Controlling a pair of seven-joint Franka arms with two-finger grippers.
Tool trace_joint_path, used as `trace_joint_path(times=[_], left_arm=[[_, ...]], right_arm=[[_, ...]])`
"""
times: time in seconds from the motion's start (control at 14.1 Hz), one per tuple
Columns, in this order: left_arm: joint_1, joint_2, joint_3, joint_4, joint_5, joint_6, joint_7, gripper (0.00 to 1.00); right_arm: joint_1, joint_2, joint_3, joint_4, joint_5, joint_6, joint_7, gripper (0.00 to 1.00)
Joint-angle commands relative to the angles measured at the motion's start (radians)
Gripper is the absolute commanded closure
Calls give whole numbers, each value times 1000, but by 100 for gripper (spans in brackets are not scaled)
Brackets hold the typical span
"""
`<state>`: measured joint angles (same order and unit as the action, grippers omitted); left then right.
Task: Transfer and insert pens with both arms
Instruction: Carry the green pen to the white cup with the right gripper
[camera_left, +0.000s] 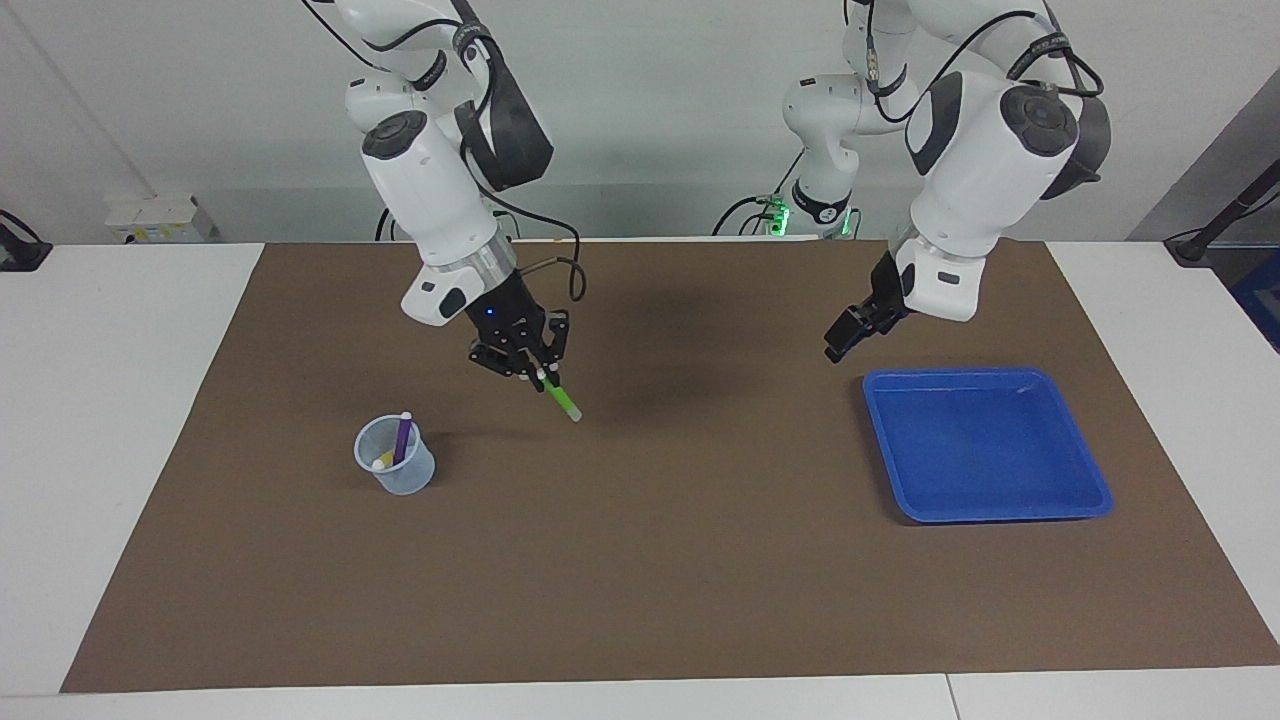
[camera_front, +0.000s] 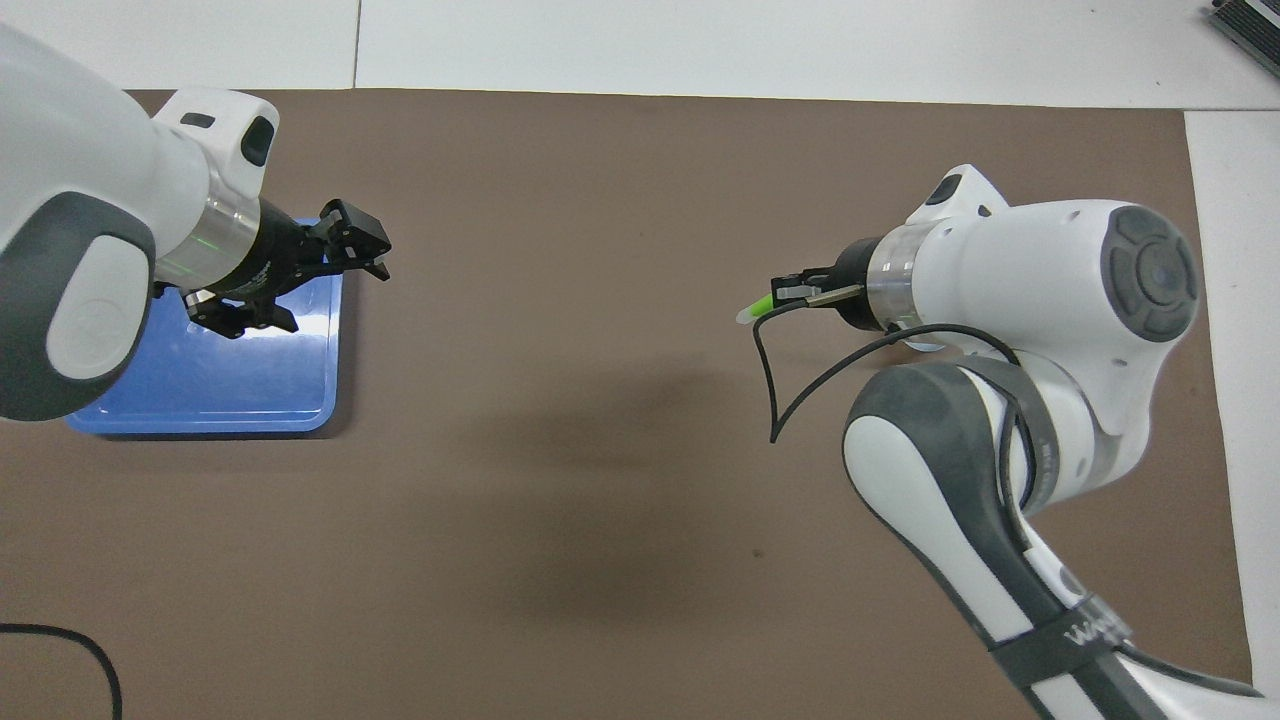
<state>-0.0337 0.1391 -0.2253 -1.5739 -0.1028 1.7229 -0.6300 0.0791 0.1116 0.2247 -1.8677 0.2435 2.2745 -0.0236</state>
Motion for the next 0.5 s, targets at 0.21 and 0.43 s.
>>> trace_joint_path(times=[0.21, 0.43], left_arm=[[52, -96, 9, -6, 89, -51, 361, 0], [52, -133, 10, -6, 155, -59, 479, 0]], right_arm=[[-76, -7, 13, 77, -275, -122, -272, 100], [-134, -7, 13, 88, -311, -132, -431, 100]])
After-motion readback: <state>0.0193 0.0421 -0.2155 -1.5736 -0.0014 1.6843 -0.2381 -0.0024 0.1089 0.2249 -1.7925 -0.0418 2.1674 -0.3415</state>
